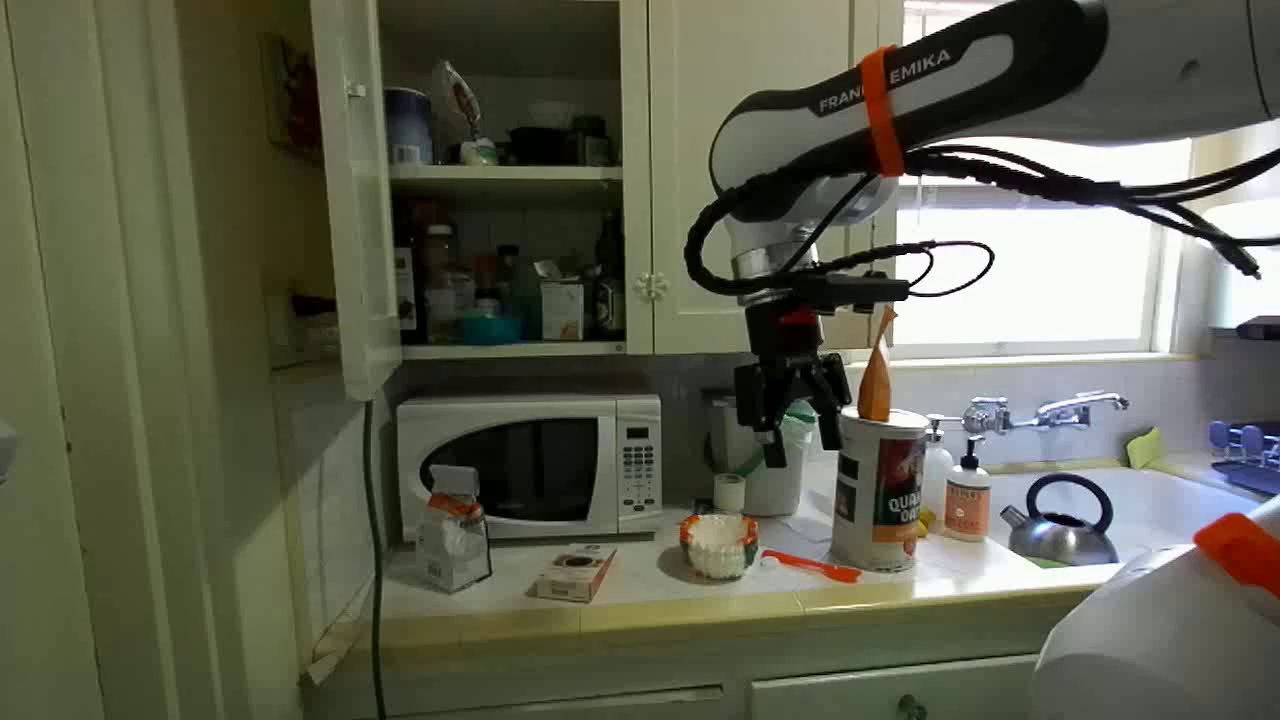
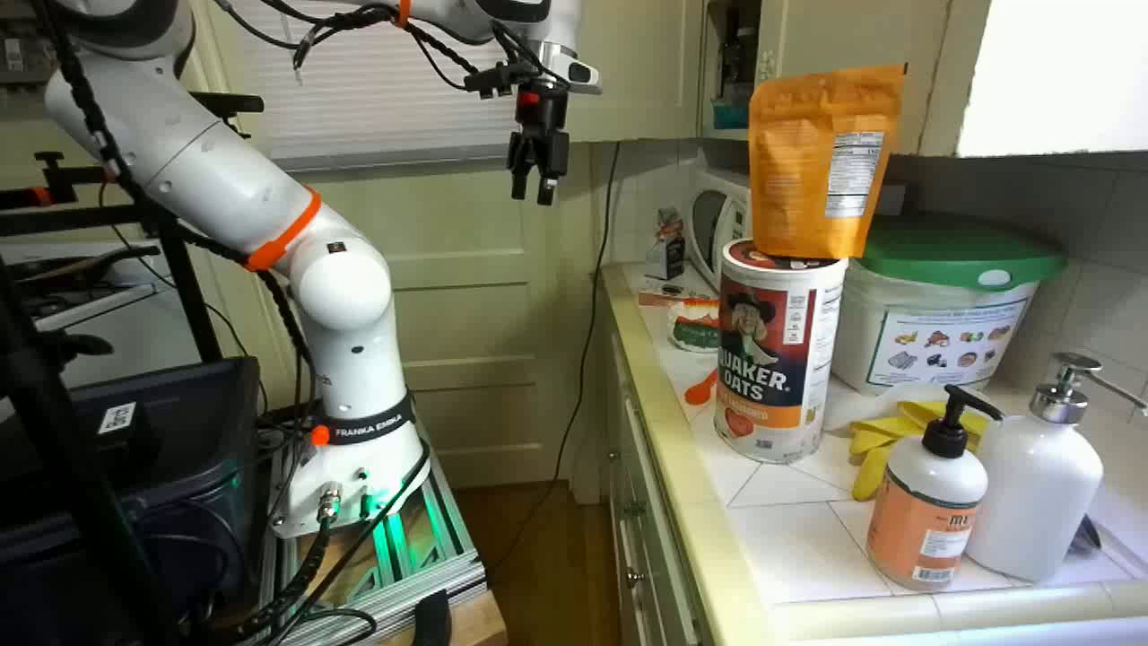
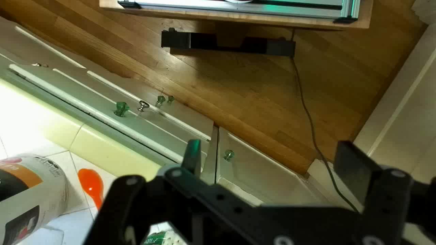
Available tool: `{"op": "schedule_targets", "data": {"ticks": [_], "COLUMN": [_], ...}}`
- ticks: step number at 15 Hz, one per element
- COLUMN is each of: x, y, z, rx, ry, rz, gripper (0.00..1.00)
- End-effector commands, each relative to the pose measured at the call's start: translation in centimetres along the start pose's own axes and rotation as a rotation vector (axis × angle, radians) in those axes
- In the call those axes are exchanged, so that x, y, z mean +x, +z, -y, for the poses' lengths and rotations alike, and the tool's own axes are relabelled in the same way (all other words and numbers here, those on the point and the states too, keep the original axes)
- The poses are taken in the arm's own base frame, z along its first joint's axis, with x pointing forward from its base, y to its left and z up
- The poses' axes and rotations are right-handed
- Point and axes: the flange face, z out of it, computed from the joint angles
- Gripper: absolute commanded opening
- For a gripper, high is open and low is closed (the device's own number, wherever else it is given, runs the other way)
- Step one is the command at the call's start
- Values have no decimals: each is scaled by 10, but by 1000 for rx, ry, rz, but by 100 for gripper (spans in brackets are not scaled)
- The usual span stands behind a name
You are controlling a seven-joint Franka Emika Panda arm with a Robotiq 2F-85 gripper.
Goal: Put the orange packet inside the open cabinet
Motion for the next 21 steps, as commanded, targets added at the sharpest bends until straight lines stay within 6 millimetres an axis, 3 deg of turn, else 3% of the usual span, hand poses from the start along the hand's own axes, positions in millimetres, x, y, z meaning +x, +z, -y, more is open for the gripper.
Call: {"op": "schedule_targets", "data": {"ticks": [1,3,5,14,17,21], "x": [0,1,1,-40,-45,-41], "y": [-1,-3,-13,-103,-121,-133], "z": [0,-5,-26,-194,-225,-248], "rx": [0,-3,2,89,62,-28], "ry": [0,35,141,600,728,894], "rz": [1,-7,-40,-292,-422,-559], "gripper": [100,100,100,100,100,100]}}
